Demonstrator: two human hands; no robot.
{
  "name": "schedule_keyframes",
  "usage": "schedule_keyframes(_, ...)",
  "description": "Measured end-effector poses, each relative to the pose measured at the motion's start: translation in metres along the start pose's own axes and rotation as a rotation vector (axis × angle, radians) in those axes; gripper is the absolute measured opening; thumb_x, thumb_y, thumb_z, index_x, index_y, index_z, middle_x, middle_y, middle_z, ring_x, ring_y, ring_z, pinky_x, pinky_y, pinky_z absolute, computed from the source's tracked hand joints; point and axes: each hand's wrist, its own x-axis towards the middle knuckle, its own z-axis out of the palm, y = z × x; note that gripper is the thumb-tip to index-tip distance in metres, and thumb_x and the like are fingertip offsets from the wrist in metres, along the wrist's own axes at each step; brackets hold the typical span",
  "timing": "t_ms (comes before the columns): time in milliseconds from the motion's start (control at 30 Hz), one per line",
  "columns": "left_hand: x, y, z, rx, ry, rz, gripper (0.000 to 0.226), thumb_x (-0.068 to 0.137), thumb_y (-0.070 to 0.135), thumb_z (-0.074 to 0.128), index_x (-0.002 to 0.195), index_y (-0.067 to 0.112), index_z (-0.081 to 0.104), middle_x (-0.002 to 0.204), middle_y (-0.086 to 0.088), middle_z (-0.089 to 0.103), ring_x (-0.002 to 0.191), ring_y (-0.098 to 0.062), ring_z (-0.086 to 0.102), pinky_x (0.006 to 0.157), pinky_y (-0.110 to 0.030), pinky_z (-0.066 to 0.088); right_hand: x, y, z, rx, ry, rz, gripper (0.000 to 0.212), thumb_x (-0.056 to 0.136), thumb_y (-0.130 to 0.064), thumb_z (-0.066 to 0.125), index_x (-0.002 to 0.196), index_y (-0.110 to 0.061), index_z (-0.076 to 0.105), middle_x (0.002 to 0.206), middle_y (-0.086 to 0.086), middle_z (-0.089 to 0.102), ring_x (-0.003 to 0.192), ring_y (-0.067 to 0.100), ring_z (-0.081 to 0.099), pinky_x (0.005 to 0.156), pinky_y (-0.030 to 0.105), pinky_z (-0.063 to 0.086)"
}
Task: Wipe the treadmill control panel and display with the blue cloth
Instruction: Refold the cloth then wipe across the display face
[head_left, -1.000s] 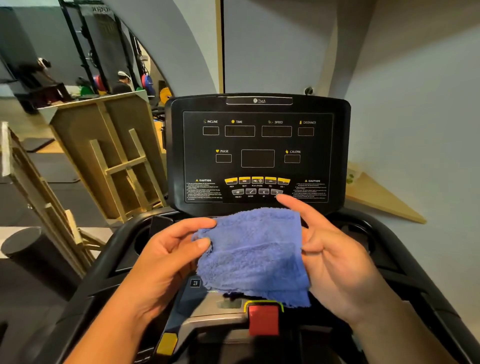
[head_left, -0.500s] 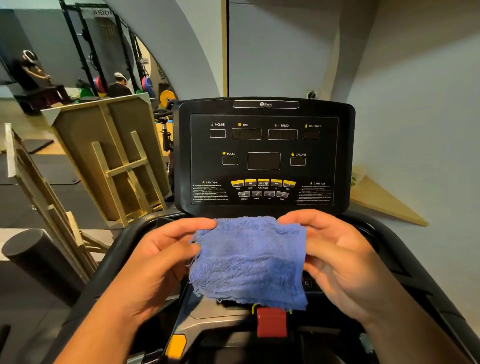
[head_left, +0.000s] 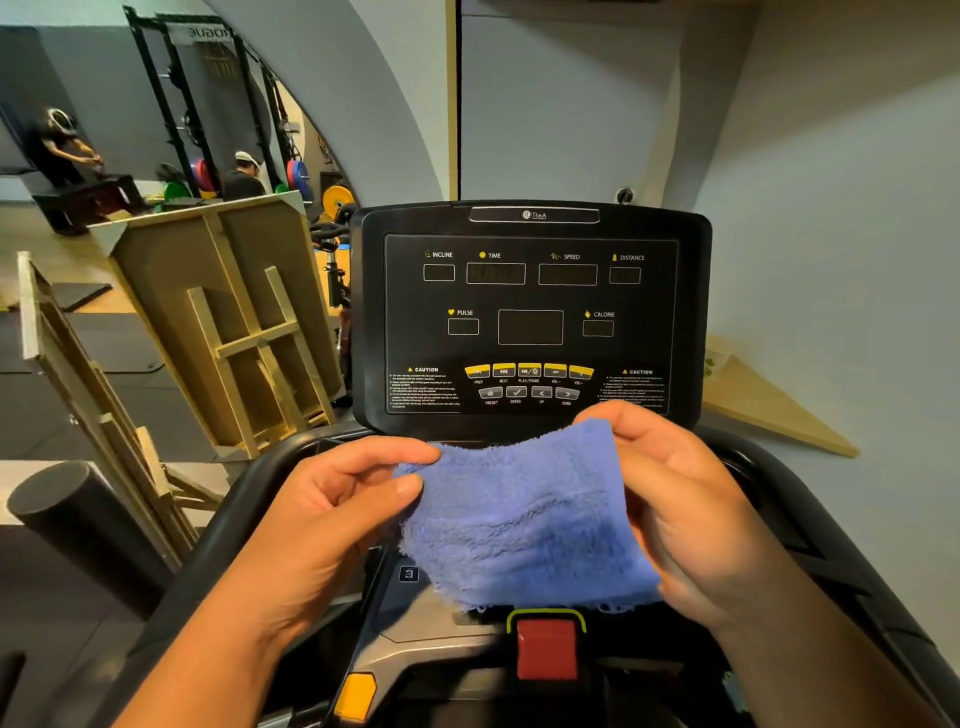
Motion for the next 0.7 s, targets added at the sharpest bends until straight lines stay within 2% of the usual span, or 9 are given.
schedule_keyframes(33, -0.001, 0.002, 0.003, 0.01, 0.004, -0.007, 0.047, 0.058, 0.046, 0.095, 0.095, 0.02, 0.082, 0.092, -0.005, 0.078, 0.081, -0.014, 0.074, 0.067, -0.022, 0.057, 0.001, 0.001, 0.0, 0.001, 0.007, 0.009, 0.02, 0.083, -0.003, 0.056, 0.078, -0.013, 0.073, 0.075, 0.01, 0.067, 0.062, 0.016, 0.063, 0.053, 0.023, 0.05)
schedule_keyframes(100, 0.0, 0.001, 0.008, 0.17, 0.051, -0.009, 0.018, 0.079, 0.029, 0.083, 0.097, 0.03, 0.081, 0.102, 0.001, 0.078, 0.091, -0.01, 0.072, 0.072, -0.022, 0.057, 0.001, 0.002, -0.002, 0.002, 0.042, 0.021, 0.029, 0.092, 0.001, 0.05, 0.078, -0.013, 0.072, 0.072, 0.009, 0.064, 0.059, 0.017, 0.059, 0.05, 0.025, 0.048)
schedule_keyframes(167, 0.001, -0.002, 0.014, 0.48, 0.116, 0.056, 0.023, 0.09, 0.018, 0.073, 0.101, 0.037, 0.077, 0.111, 0.011, 0.074, 0.1, -0.005, 0.068, 0.083, -0.023, 0.055, 0.002, 0.005, -0.003, -0.041, 0.059, 0.014, 0.024, 0.095, -0.004, 0.052, 0.083, -0.013, 0.07, 0.07, 0.011, 0.062, 0.054, 0.028, 0.052, 0.047, 0.033, 0.044)
schedule_keyframes(233, -0.001, -0.001, 0.027, 0.649, 0.162, 0.187, 0.016, 0.086, 0.032, 0.077, 0.101, 0.036, 0.071, 0.112, 0.014, 0.067, 0.108, -0.006, 0.064, 0.088, -0.019, 0.052, 0.005, 0.008, -0.003, -0.082, 0.076, 0.001, 0.013, 0.093, -0.011, 0.056, 0.093, -0.011, 0.069, 0.077, 0.016, 0.062, 0.062, 0.038, 0.047, 0.057, 0.044, 0.04)
schedule_keyframes(267, -0.005, 0.0, 0.035, 0.696, 0.151, 0.237, 0.019, 0.081, 0.043, 0.075, 0.097, 0.035, 0.068, 0.108, 0.013, 0.065, 0.107, -0.008, 0.063, 0.086, -0.016, 0.05, 0.007, 0.01, -0.002, -0.084, 0.103, -0.01, 0.014, 0.095, -0.009, 0.056, 0.096, -0.01, 0.069, 0.082, 0.017, 0.064, 0.07, 0.039, 0.052, 0.063, 0.047, 0.042)
schedule_keyframes(333, -0.011, 0.003, 0.053, 0.76, 0.099, 0.257, 0.031, 0.072, 0.059, 0.07, 0.089, 0.033, 0.065, 0.101, 0.012, 0.061, 0.102, -0.008, 0.06, 0.079, -0.012, 0.044, 0.01, 0.014, -0.001, -0.07, 0.155, -0.033, 0.017, 0.097, -0.002, 0.053, 0.096, -0.009, 0.069, 0.087, 0.018, 0.067, 0.081, 0.036, 0.06, 0.073, 0.046, 0.048)
schedule_keyframes(400, -0.015, 0.006, 0.068, 0.813, 0.037, 0.243, 0.04, 0.066, 0.068, 0.071, 0.086, 0.034, 0.063, 0.097, 0.014, 0.059, 0.098, -0.004, 0.057, 0.075, -0.01, 0.039, 0.013, 0.015, 0.001, -0.107, 0.186, -0.066, 0.013, 0.094, -0.002, 0.058, 0.096, -0.01, 0.068, 0.088, 0.017, 0.068, 0.084, 0.035, 0.063, 0.077, 0.047, 0.05)
schedule_keyframes(567, -0.015, 0.002, 0.078, 0.918, 0.044, 0.312, 0.038, 0.068, 0.07, 0.067, 0.087, 0.038, 0.058, 0.098, 0.016, 0.058, 0.099, -0.005, 0.057, 0.073, -0.013, 0.039, 0.013, 0.017, 0.0, -0.16, 0.297, -0.119, 0.015, 0.095, -0.002, 0.057, 0.091, -0.012, 0.067, 0.083, 0.016, 0.069, 0.077, 0.036, 0.06, 0.074, 0.052, 0.048)
schedule_keyframes(700, -0.015, 0.004, 0.084, 0.961, 0.062, 0.297, 0.038, 0.069, 0.074, 0.059, 0.086, 0.04, 0.056, 0.098, 0.02, 0.056, 0.097, -0.002, 0.055, 0.074, -0.013, 0.04, 0.012, 0.019, -0.003, -0.273, 0.321, -0.176, 0.021, 0.094, -0.002, 0.059, 0.088, -0.02, 0.068, 0.086, 0.015, 0.07, 0.084, 0.037, 0.068, 0.08, 0.057, 0.054)
